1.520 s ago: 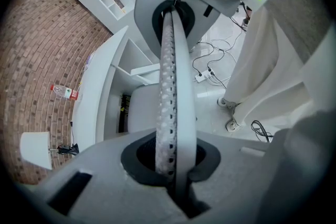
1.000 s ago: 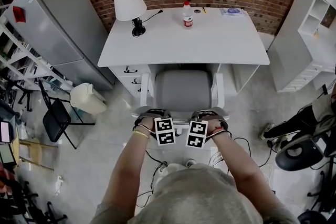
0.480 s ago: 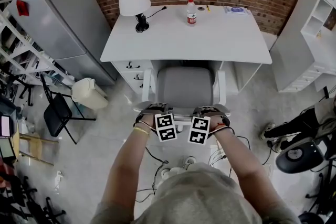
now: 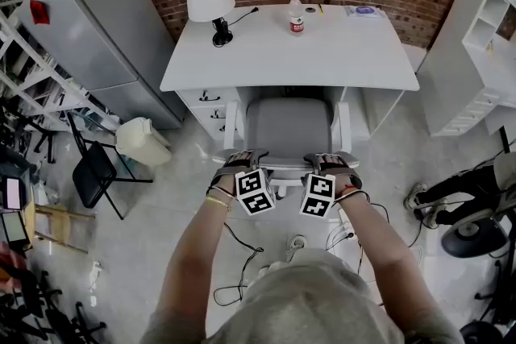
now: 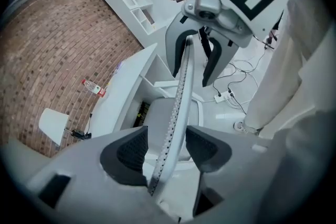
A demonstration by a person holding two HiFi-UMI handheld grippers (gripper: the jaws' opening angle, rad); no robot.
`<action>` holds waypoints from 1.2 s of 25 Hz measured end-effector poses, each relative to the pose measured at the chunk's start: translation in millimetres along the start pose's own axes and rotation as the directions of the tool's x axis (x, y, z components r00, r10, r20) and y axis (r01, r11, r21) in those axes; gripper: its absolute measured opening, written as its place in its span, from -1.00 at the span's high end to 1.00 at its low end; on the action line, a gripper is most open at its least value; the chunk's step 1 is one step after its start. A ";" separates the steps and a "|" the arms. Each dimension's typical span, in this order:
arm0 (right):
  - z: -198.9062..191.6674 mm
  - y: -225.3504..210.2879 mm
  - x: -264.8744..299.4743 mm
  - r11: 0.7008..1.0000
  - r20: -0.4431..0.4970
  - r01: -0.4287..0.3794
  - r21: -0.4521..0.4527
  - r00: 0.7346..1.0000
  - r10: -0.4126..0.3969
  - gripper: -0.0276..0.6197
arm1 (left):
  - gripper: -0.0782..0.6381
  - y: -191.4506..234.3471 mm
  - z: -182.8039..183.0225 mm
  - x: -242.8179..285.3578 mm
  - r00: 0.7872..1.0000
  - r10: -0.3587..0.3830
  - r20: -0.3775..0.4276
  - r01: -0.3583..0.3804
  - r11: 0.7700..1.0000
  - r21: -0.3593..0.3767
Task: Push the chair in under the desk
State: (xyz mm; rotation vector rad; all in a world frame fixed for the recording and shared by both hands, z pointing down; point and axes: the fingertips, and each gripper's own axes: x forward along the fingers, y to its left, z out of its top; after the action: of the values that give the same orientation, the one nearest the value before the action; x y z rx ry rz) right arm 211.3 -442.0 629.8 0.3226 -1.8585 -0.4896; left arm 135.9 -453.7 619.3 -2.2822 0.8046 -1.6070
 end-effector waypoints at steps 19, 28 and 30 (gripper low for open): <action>32.9 12.1 -63.3 0.971 0.021 0.157 0.182 0.986 -0.163 0.27 | 0.18 -21.1 -0.9 -80.5 0.984 0.097 0.148 -0.080 0.990 -0.116; 52.0 32.9 -96.4 0.914 0.062 0.179 0.363 0.975 -0.215 0.27 | 0.19 -39.2 -0.9 -116.1 0.968 0.105 0.228 -0.051 0.971 -0.234; 57.1 37.5 -104.0 0.900 0.077 0.179 0.397 0.971 -0.227 0.27 | 0.22 -43.5 -1.2 -124.3 0.963 0.112 0.245 -0.048 0.966 -0.254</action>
State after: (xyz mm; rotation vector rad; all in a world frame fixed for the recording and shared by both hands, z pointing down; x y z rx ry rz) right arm 192.6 -352.4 545.6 0.7764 -2.0486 -0.2807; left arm 117.3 -348.4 542.4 -2.5206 1.0625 -1.1979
